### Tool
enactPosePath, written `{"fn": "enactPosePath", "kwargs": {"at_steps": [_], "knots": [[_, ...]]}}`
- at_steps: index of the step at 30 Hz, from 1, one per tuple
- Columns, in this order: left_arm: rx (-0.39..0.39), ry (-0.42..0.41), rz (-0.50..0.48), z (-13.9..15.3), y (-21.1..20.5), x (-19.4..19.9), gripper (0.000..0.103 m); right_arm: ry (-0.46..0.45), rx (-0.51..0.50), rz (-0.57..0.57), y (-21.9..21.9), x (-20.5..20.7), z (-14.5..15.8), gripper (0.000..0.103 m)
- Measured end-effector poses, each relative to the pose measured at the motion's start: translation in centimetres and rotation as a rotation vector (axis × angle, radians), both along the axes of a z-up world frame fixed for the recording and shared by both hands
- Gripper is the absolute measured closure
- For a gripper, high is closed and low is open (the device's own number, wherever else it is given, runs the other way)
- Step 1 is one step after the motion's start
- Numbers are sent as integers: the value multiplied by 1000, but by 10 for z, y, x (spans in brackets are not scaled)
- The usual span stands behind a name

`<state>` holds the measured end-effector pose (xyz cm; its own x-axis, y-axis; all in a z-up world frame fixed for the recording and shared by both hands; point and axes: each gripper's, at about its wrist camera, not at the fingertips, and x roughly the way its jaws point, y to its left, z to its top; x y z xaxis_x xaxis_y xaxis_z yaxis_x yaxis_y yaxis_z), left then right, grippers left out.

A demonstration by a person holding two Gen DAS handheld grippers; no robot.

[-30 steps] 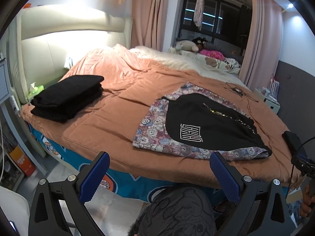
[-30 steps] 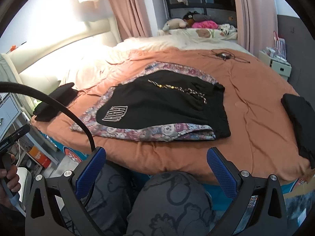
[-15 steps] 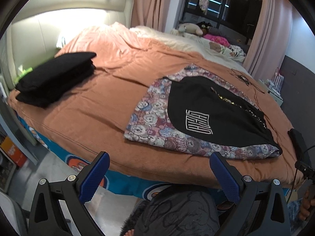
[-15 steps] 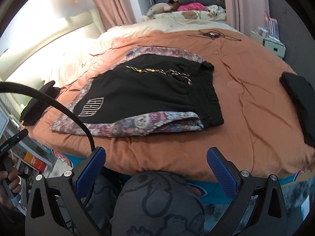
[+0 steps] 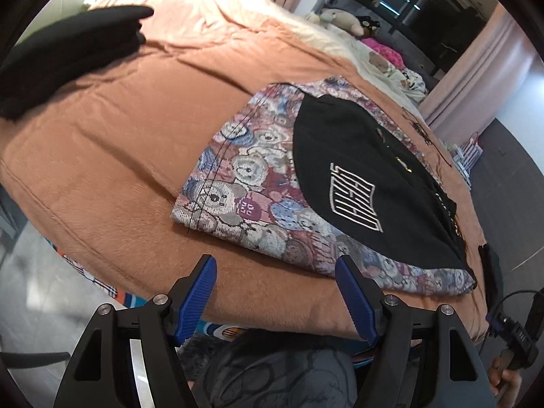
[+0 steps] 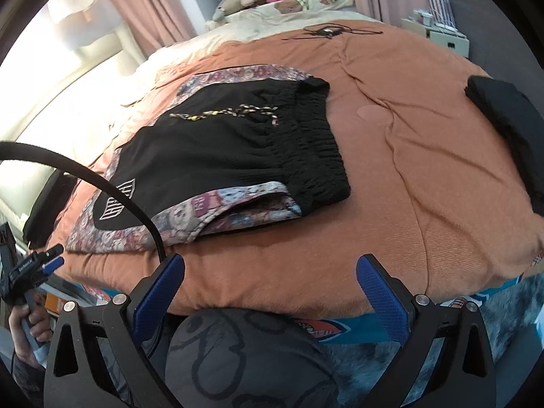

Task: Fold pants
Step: 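Lower both tools to the shorts' hem and close both grippers on it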

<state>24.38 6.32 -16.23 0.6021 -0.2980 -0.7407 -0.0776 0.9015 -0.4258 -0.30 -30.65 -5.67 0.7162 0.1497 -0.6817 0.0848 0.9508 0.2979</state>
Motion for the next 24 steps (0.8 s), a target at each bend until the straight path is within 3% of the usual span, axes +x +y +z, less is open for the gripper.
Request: {"fn": "enactPosePath", "kwargs": {"at_steps": [5, 13, 15, 18, 20, 24], "knots": [[-42, 31, 10, -16, 8, 16, 29, 26, 38, -15, -8, 12, -10, 1], [-85, 0, 53, -19, 19, 40, 32, 56, 136, -21, -18, 36, -28, 4], [-90, -2, 78, -18, 24, 41, 42, 59, 189, -20, -23, 40, -34, 8], [-75, 11, 108, -19, 27, 41, 65, 37, 282, -16, -35, 44, -38, 14], [-50, 31, 131, -21, 31, 40, 89, 9, 349, -14, -43, 44, -41, 14], [-42, 9, 146, -11, 34, 38, 96, -24, 440, -27, -60, 50, -50, 14]]}}
